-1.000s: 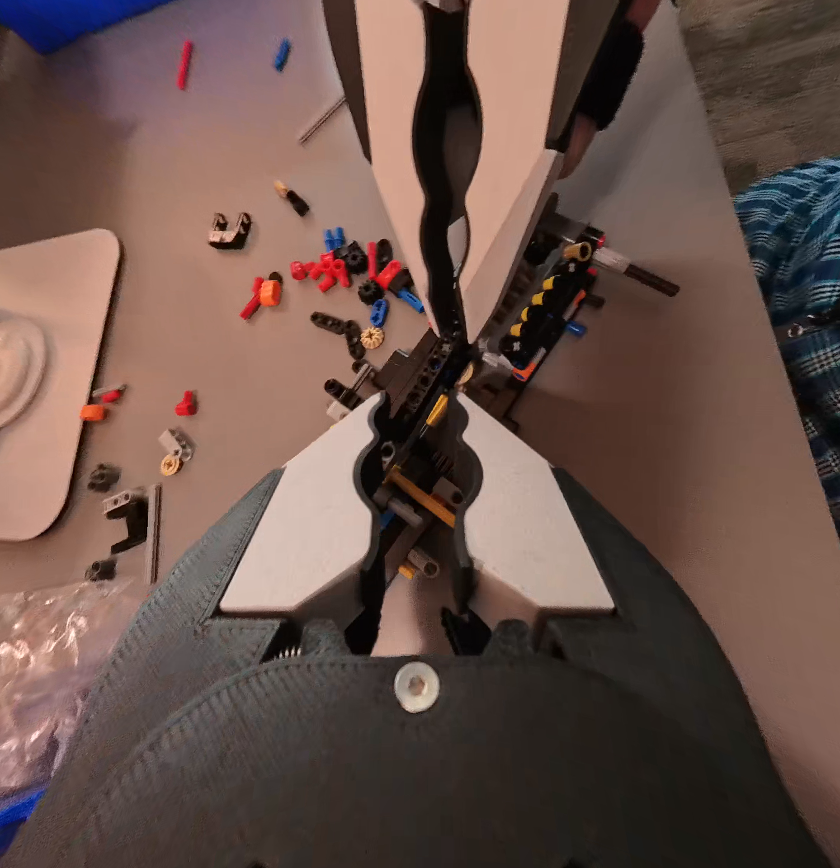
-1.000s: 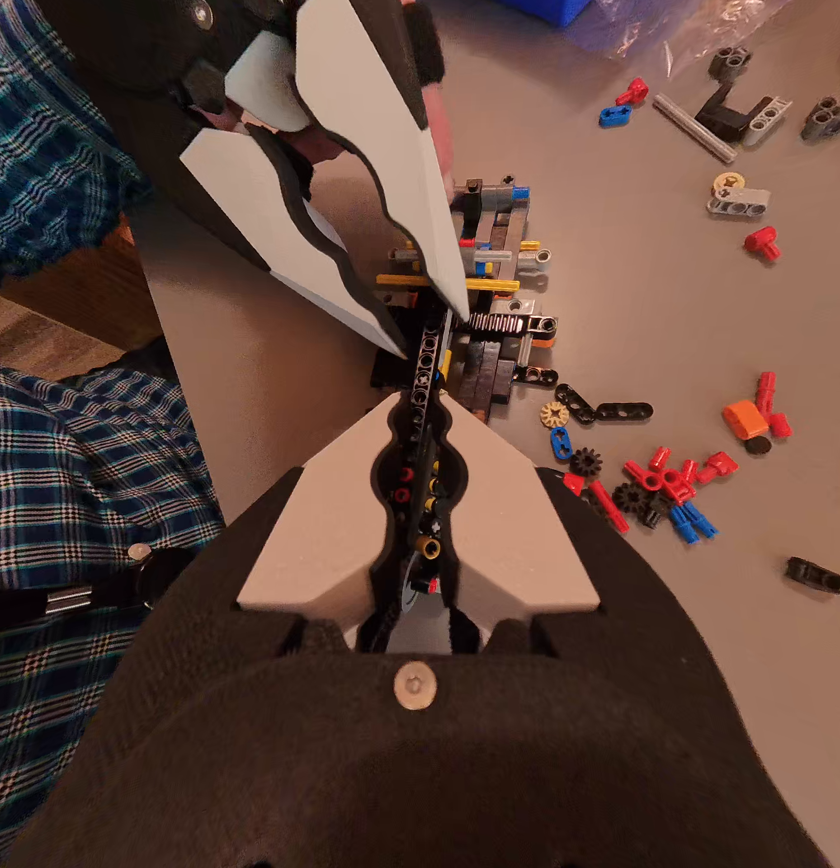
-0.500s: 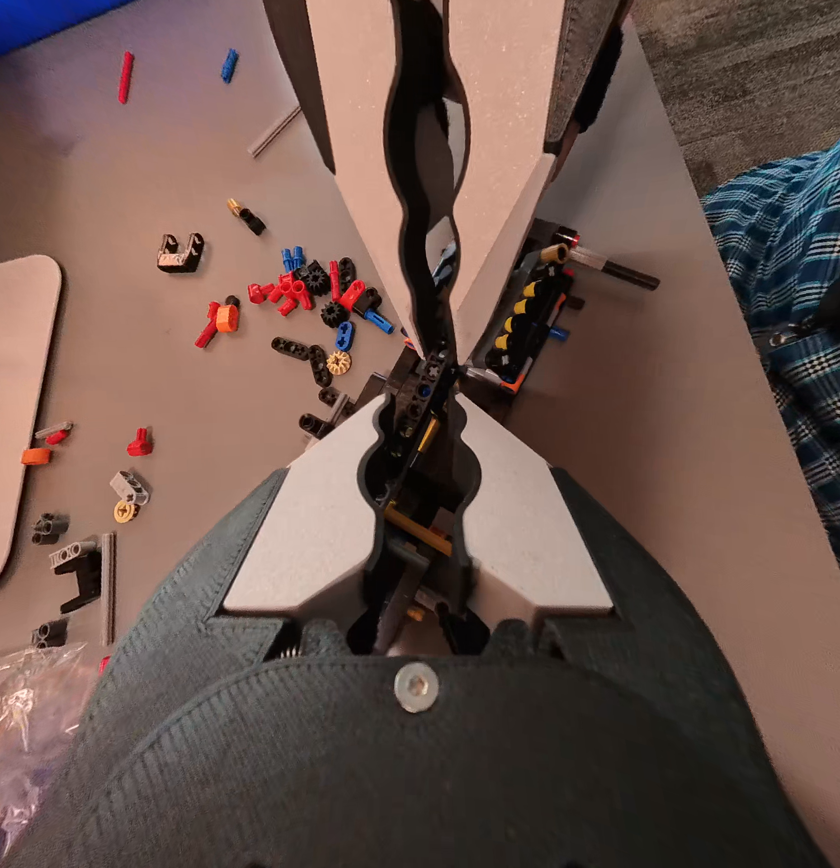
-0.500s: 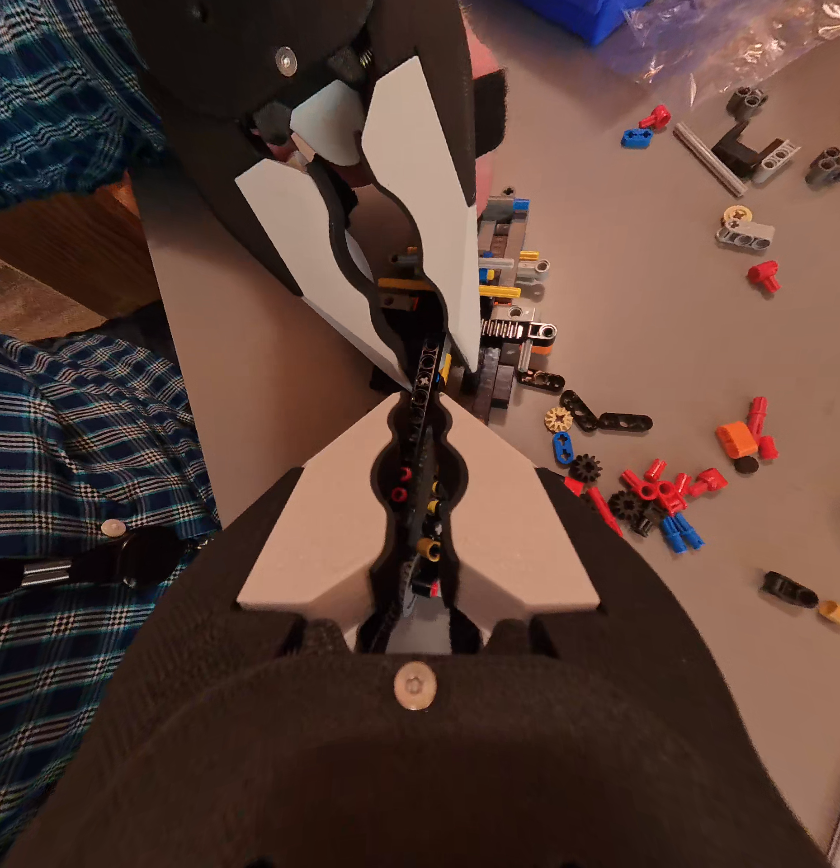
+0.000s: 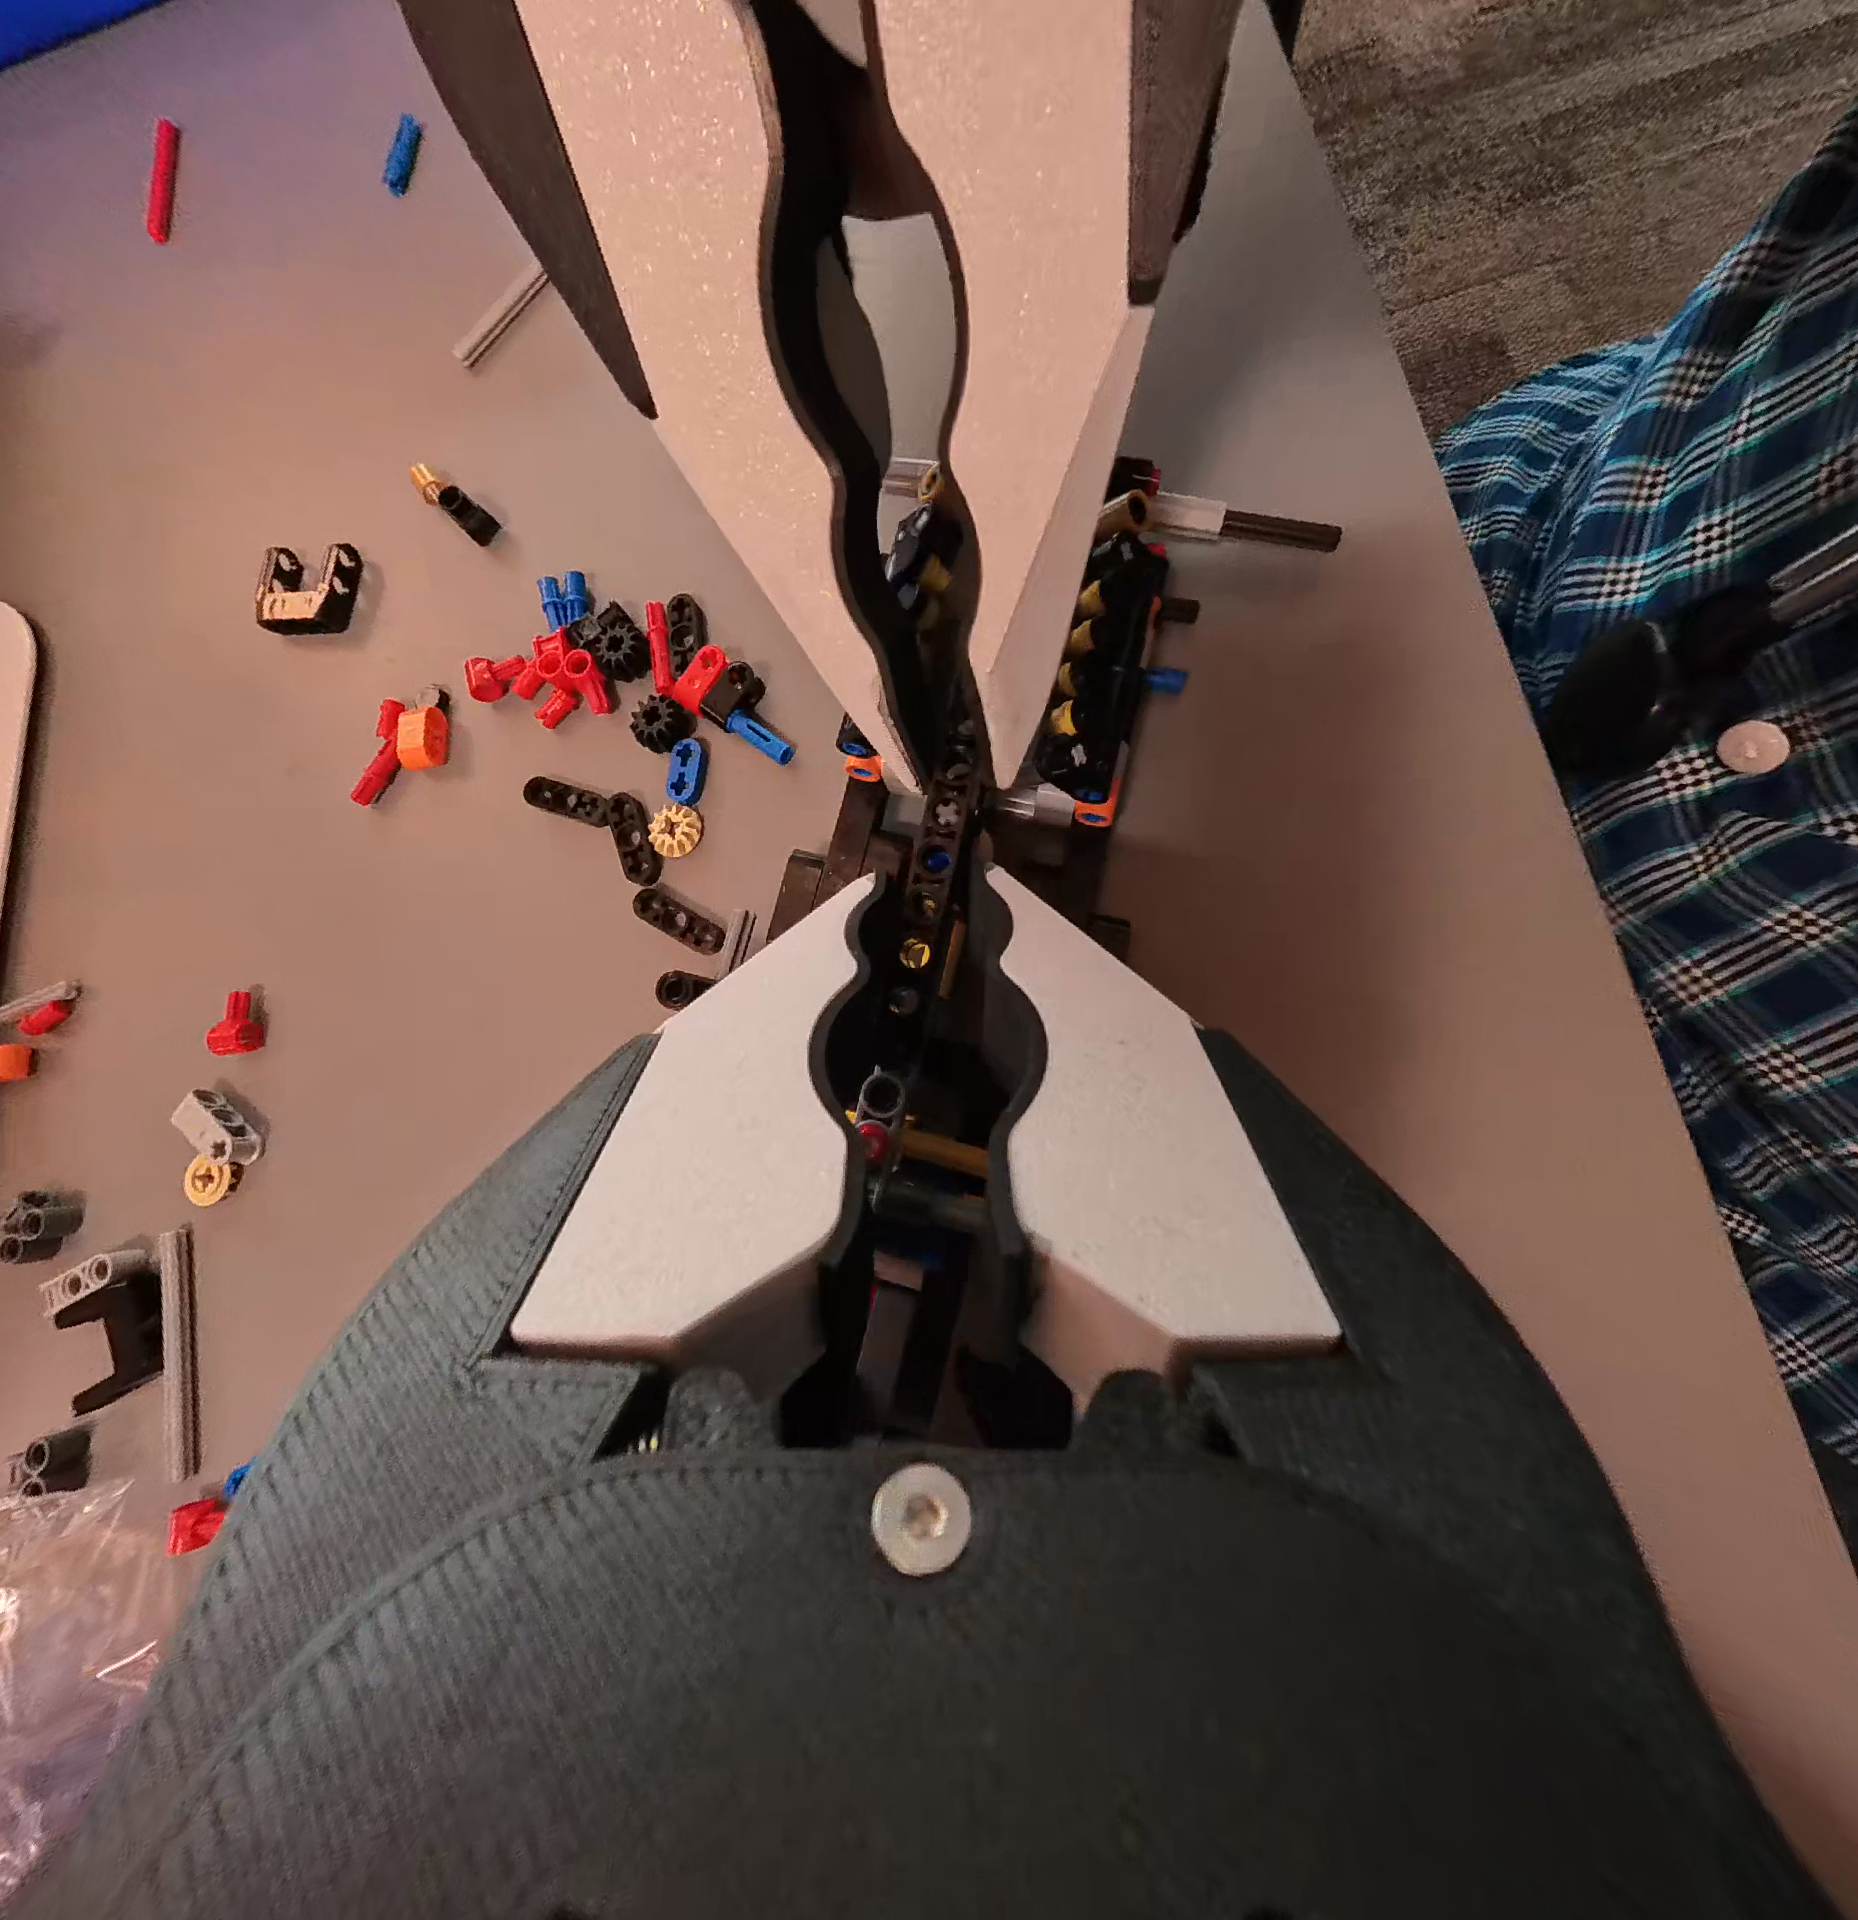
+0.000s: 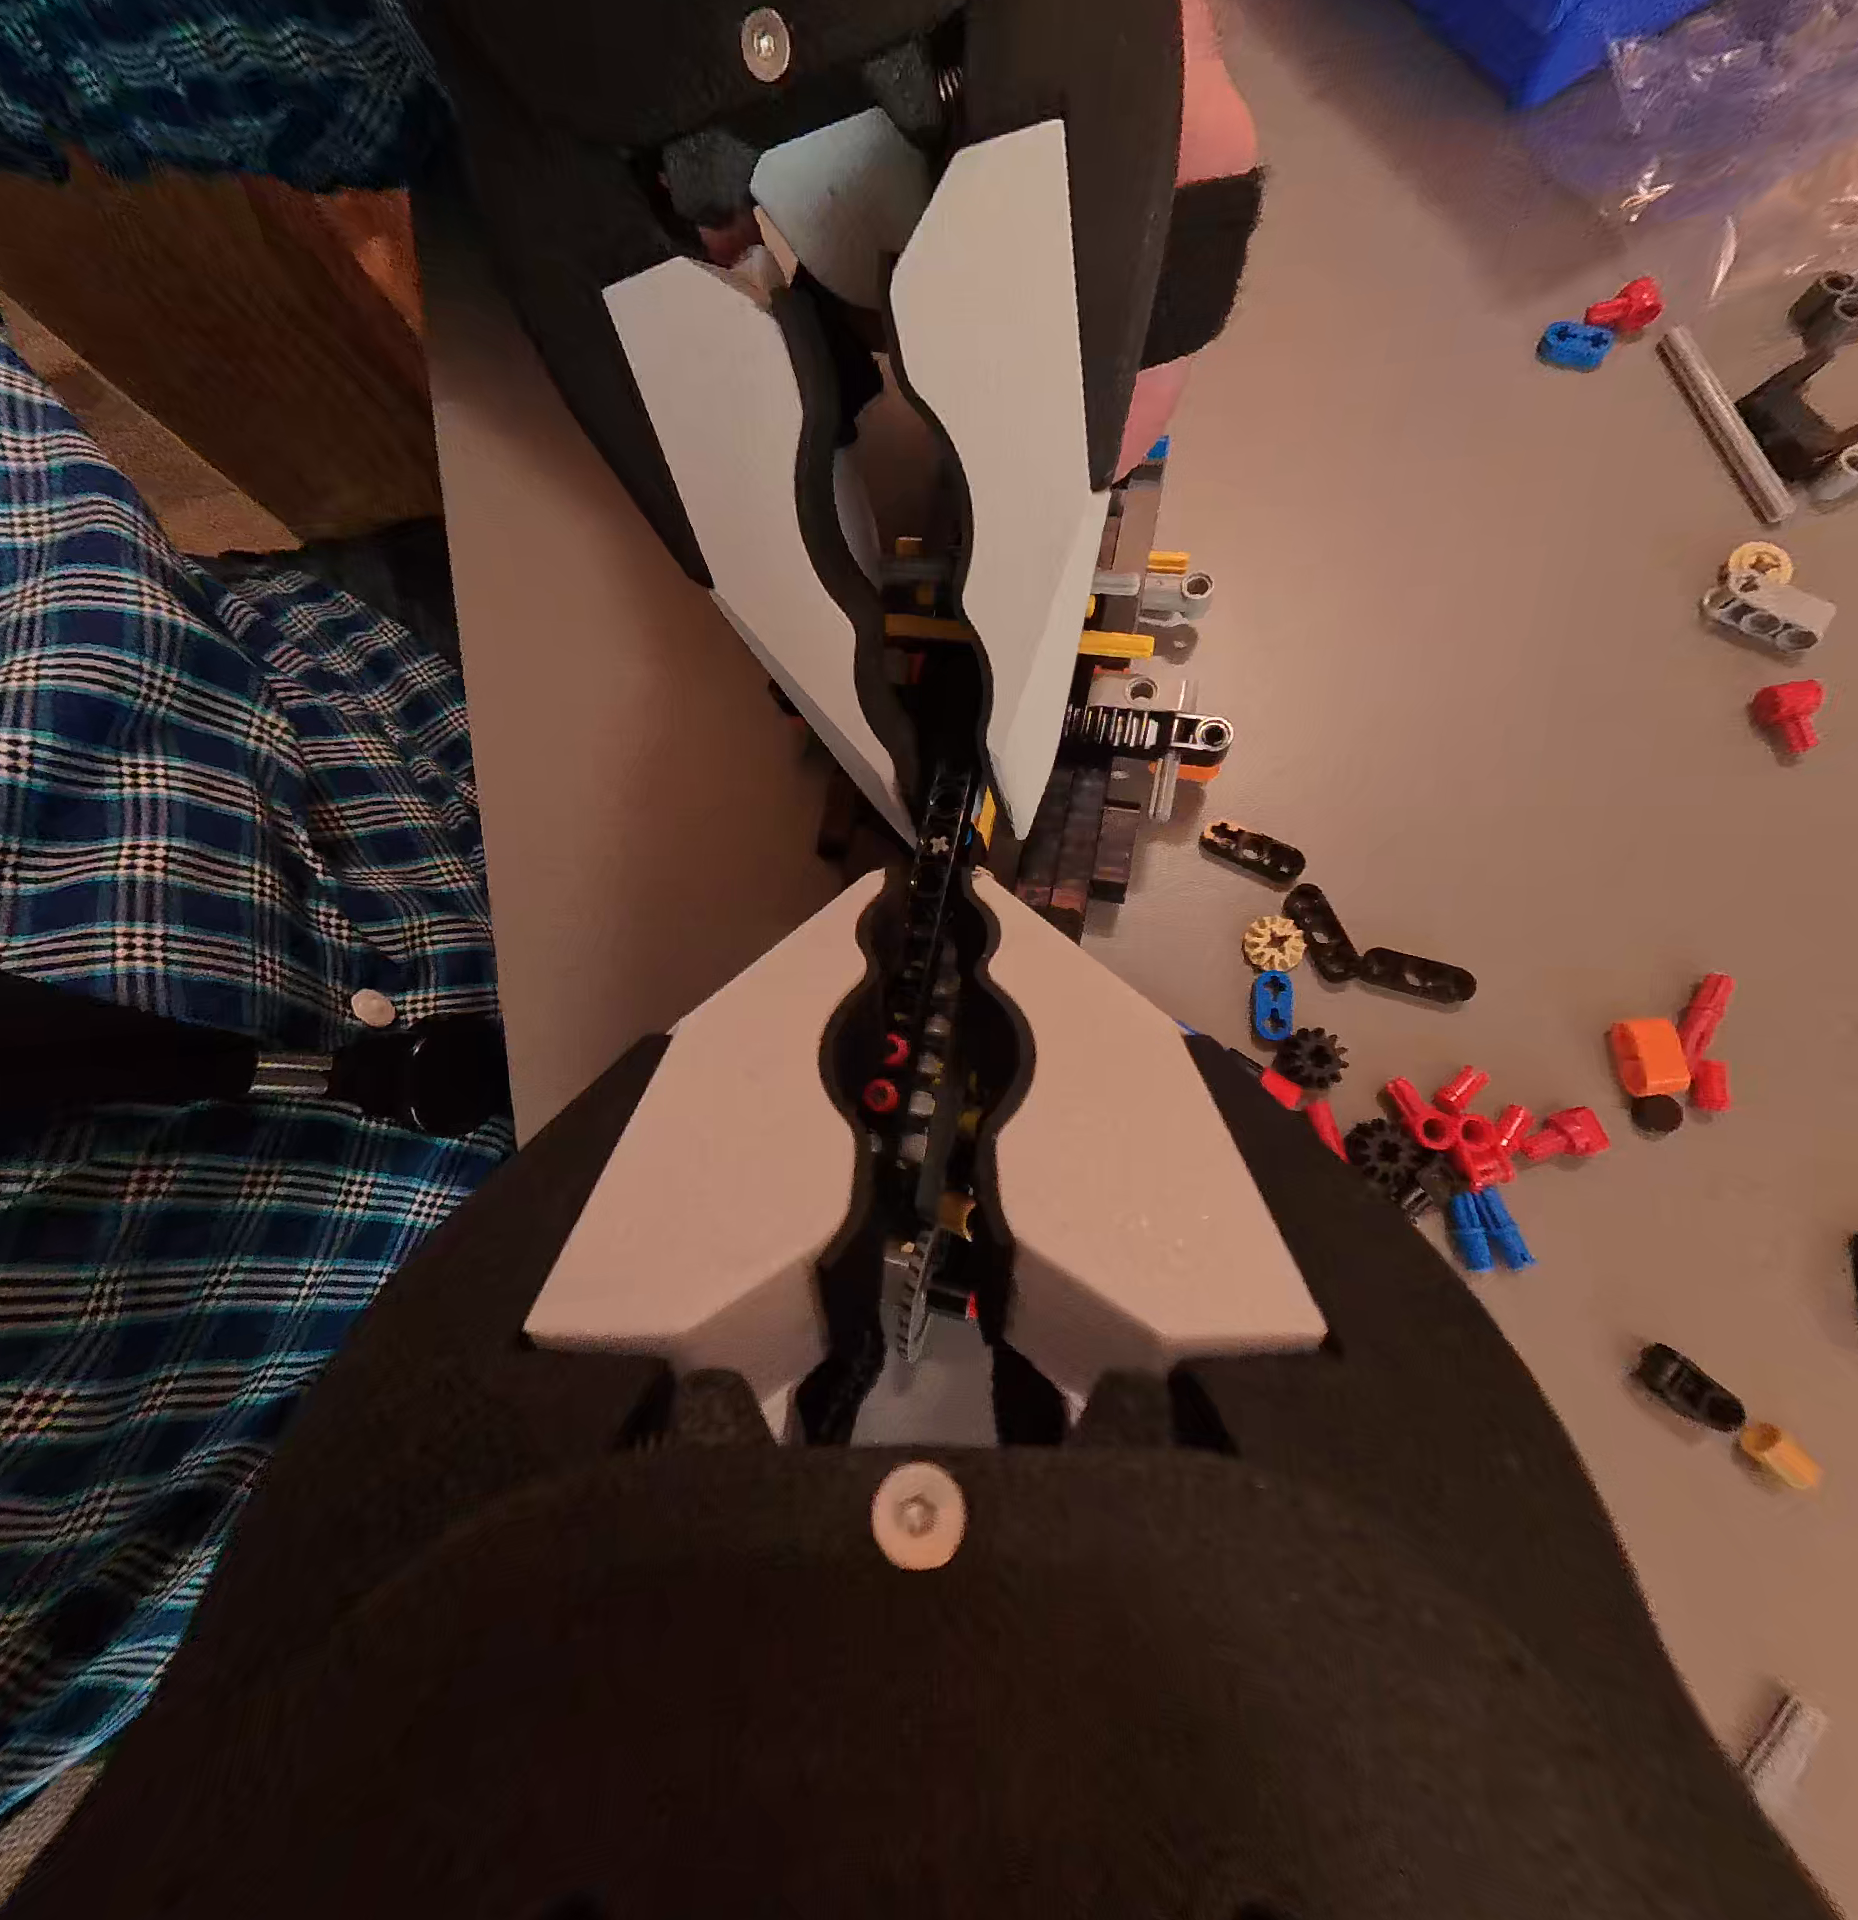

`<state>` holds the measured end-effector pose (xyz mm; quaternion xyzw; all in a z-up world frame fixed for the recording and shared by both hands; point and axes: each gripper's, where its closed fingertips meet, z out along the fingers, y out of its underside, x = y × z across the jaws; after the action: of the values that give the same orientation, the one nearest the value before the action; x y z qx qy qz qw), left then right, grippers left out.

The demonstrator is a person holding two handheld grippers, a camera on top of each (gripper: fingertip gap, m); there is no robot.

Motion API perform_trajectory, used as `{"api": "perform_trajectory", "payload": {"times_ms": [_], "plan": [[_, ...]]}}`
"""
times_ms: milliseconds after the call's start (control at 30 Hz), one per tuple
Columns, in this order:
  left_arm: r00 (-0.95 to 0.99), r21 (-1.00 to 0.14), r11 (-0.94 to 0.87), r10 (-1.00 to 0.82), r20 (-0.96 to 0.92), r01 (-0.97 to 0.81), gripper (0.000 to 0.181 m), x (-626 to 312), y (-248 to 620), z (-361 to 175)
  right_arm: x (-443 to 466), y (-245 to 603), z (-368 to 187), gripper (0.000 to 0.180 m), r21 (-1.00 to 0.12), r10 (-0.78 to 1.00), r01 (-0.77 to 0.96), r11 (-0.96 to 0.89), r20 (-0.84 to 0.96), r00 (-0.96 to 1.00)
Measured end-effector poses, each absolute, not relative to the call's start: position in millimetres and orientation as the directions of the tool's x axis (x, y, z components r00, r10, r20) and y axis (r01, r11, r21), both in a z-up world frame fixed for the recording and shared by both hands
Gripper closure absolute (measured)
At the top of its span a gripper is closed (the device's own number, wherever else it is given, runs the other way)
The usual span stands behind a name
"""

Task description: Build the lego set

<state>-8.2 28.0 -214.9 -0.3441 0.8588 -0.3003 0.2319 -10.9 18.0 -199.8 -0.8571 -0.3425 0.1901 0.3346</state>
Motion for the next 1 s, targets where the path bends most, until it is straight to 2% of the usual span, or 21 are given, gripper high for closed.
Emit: {"api": "perform_trajectory", "payload": {"times_ms": [300,433,567,733,800,900,1000], "plan": [[-0.661,-0.677,0.603,-0.716,-0.226,-0.422,0.169,-7,27,-214,-10,18,-200,0.173,-0.725,0.676,0.440,-0.530,-0.047,0.736],[-0.662,-0.677,0.610,-0.711,-0.239,-0.411,0.159,-5,30,-204,-12,18,-200,0.173,-0.736,0.678,0.432,-0.521,-0.050,0.734],[-0.696,-0.656,0.633,-0.683,-0.223,-0.411,0.159,-7,32,-201,-12,18,-199,0.173,-0.747,0.677,0.416,-0.518,-0.061,0.733],[-0.762,-0.644,0.645,-0.631,-0.145,-0.411,0.166,-9,27,-197,-12,18,-199,0.173,-0.756,0.688,0.415,-0.506,-0.064,0.723],[-0.792,-0.634,0.653,-0.602,-0.103,-0.414,0.175,-11,23,-199,-11,18,-199,0.173,-0.756,0.690,0.421,-0.501,-0.056,0.721],[-0.806,-0.613,0.671,-0.585,-0.091,-0.418,0.175,-10,22,-200,-11,18,-199,0.173,-0.764,0.690,0.412,-0.497,-0.060,0.721],[-0.806,-0.567,0.702,-0.582,-0.107,-0.431,0.164,-8,25,-209,-13,18,-199,0.173,-0.774,0.699,0.403,-0.488,-0.069,0.712]]}}
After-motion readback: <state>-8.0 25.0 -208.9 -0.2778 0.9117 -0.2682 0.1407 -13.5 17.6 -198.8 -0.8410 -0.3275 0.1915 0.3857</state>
